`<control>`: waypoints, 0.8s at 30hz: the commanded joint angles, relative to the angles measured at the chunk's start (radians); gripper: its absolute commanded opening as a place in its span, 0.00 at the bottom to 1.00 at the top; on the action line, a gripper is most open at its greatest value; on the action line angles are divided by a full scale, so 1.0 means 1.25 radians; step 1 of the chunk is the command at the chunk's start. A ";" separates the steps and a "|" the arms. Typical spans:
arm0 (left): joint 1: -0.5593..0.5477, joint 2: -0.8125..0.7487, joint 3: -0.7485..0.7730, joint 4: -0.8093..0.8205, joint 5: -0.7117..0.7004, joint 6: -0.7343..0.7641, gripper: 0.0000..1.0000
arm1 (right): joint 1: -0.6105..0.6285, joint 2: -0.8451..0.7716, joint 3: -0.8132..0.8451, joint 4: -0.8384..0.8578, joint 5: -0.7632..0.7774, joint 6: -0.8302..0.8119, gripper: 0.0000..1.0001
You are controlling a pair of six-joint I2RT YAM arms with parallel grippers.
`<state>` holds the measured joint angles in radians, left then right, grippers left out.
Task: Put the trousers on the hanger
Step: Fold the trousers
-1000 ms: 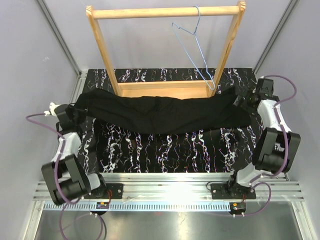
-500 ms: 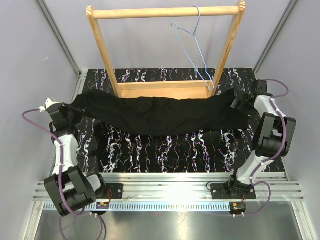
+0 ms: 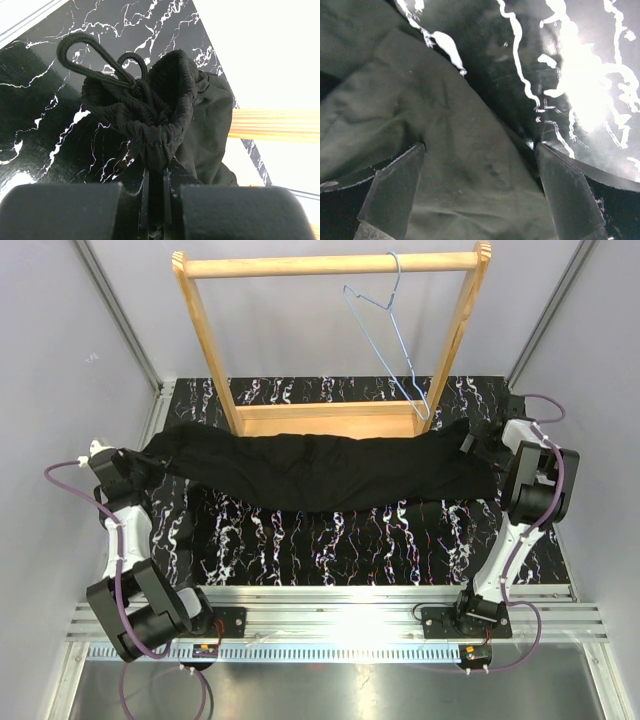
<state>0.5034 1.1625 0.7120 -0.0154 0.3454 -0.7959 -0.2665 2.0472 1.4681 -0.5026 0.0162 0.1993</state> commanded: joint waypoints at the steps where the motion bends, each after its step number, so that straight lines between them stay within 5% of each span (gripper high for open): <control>1: 0.018 0.009 0.029 0.061 0.054 -0.022 0.00 | 0.002 0.032 0.038 -0.021 -0.012 -0.022 1.00; 5: 0.027 0.014 0.028 0.069 0.060 -0.028 0.00 | 0.002 0.054 0.036 -0.046 -0.057 -0.022 0.95; 10: 0.039 0.010 0.024 0.066 0.060 -0.027 0.00 | 0.002 0.066 0.007 -0.061 -0.046 -0.028 0.53; 18: 0.037 -0.028 0.019 0.032 0.019 0.007 0.00 | 0.001 0.007 -0.052 -0.074 -0.074 -0.033 0.18; 19: 0.038 -0.037 0.018 0.022 0.016 0.010 0.00 | 0.001 -0.003 -0.066 -0.079 -0.074 -0.034 0.04; 24: 0.038 -0.071 0.008 -0.021 -0.032 0.034 0.00 | -0.002 -0.099 -0.118 -0.100 -0.033 -0.044 0.00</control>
<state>0.5407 1.1282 0.7120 -0.0376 0.3553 -0.7895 -0.2703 1.9957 1.3716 -0.5297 -0.0452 0.1612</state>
